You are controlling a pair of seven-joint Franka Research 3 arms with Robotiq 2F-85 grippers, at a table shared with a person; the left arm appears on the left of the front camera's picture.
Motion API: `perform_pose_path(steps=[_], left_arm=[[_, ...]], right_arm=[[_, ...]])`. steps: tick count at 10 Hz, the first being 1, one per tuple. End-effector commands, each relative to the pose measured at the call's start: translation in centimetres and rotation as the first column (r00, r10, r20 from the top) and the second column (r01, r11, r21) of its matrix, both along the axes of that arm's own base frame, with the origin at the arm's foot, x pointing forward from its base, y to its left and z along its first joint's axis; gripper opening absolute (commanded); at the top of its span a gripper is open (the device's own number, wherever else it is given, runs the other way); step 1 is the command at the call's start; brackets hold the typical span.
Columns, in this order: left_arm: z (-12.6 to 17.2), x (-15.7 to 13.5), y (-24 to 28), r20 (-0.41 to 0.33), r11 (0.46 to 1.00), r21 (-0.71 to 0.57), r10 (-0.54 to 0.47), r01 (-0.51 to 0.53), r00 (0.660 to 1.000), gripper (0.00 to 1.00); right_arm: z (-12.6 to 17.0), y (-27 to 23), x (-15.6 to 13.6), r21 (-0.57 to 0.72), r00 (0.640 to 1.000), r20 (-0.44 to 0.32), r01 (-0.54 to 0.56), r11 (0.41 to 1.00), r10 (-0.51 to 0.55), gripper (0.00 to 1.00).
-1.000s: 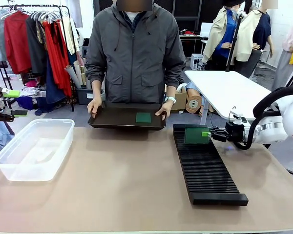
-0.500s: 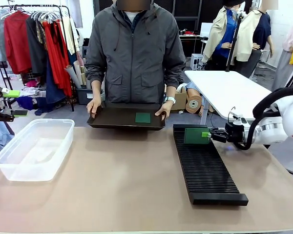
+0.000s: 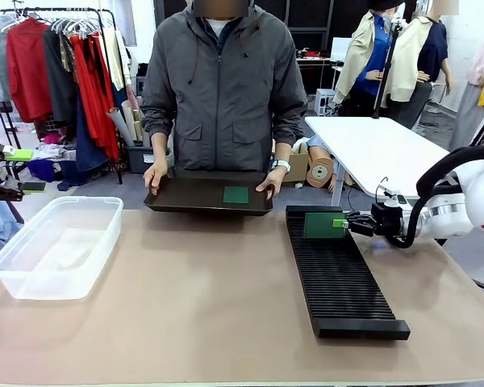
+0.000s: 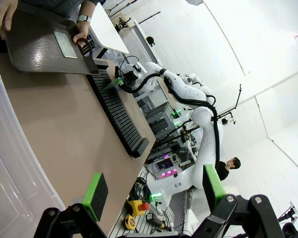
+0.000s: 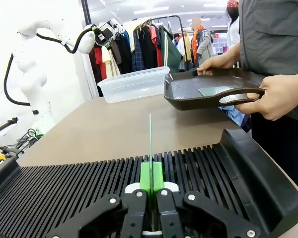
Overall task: Sort PCBs into racks and boxes based on the side picked up.
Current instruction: If the short side of the Blank PCB is picked up, insert it into the PCB Rack ; if the long side is picked up, place it in the Organizing box.
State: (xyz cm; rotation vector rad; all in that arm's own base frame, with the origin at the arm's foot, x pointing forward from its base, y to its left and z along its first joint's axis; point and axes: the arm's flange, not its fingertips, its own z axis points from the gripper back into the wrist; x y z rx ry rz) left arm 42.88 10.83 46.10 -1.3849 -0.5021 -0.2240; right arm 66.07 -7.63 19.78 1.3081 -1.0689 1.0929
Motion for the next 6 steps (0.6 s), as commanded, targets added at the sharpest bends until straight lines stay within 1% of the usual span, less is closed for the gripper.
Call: perform_pose_path(steps=[1,3,5,6], left_arm=[[0.3,-0.1,0.0,-0.004,1.0,0.001,-0.004,0.004,1.0,1.0],[0.3,-0.1,0.0,-0.004,1.0,0.001,-0.004,0.004,1.0,1.0],[0.3,-0.1,0.0,-0.004,1.0,0.001,-0.004,0.004,1.0,1.0],[0.3,-0.1,0.0,-0.004,1.0,0.001,-0.004,0.004,1.0,1.0]], right_arm=[[-0.8,0.3,1.1,-0.049,0.999,0.011,-0.032,0.998,0.033,0.0],[-1.1,0.7,0.4,-0.094,0.999,0.035,-0.005,0.996,0.008,0.0],[-1.4,0.6,-0.8,-0.106,0.998,0.045,0.053,0.993,-0.048,0.0],[-1.6,0.7,-1.5,-0.105,0.997,0.051,0.064,0.992,-0.059,0.0]])
